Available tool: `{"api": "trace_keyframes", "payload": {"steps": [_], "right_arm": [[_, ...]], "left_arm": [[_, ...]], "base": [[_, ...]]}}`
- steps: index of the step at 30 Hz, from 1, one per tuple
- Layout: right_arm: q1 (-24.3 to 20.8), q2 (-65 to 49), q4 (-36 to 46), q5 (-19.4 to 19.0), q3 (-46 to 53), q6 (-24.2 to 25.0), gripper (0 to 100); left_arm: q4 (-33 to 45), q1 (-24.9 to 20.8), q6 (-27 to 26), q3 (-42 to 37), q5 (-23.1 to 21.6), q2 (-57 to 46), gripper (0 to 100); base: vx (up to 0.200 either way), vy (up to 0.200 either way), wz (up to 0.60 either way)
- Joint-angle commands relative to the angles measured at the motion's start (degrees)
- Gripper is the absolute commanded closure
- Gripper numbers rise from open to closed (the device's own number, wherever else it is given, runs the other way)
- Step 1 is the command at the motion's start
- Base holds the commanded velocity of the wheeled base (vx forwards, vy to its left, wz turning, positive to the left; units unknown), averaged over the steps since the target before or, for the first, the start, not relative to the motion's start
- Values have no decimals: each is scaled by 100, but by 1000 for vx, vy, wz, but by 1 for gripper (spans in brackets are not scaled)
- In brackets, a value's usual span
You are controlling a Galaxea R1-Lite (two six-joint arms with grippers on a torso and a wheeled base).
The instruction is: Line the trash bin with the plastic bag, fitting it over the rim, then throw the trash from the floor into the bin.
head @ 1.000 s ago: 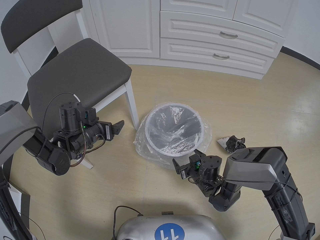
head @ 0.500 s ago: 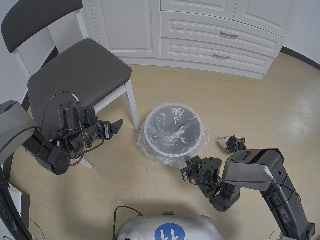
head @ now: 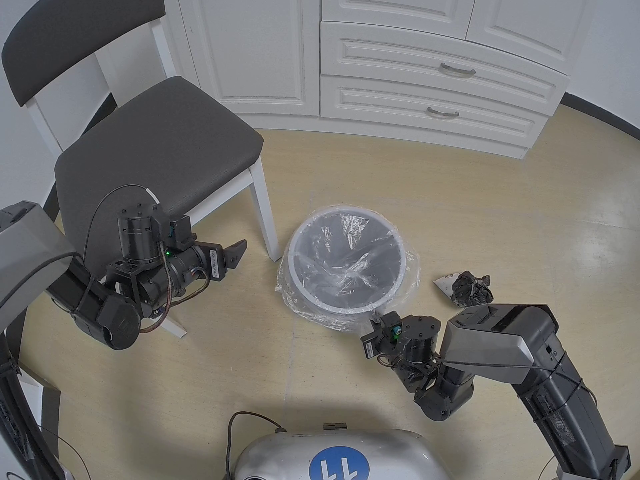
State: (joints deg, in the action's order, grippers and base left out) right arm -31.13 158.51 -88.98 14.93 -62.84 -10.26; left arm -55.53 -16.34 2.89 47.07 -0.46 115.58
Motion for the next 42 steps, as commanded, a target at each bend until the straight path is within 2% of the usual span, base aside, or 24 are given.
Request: {"api": "trace_keyframes", "payload": {"steps": [1,13,14,19,25,29,32,38,40,42], "right_arm": [[55,57,-102,1,-61,-2,100],[187,-75,258,-8,-9,148,100],[169,-75,258,-8,-9,156,0],[160,-137,56,-78,193,191,0],[178,-1235,-23,-535,1626,77,0],[231,-1903,47,-658,2505,-476,0],[248,-2202,47,-658,2830,-679,0],[283,-2984,91,-658,3208,-916,0],[389,-3222,188,-650,3199,-960,0],[503,-3371,276,-623,3173,-960,0]], "left_arm": [[-2,-28,1,-22,-6,70,0],[-2,-168,-16,-13,2,369,0],[-2,-177,-25,-5,2,422,0],[-2,-247,-25,31,2,703,0],[-2,-326,-34,189,11,1362,0],[-19,-344,-25,426,46,1968,0],[-195,-344,1,549,64,2223,0],[-608,-326,71,1120,108,3146,0],[-731,-335,89,1560,257,3603,0],[-758,-335,344,2087,345,3832,0]], "base": [[0,0,0],[0,0,0],[0,0,0],[0,0,0],[0,0,0],[0,0,0],[0,0,0],[0,0,0],[0,0,0],[0,0,0]]}}
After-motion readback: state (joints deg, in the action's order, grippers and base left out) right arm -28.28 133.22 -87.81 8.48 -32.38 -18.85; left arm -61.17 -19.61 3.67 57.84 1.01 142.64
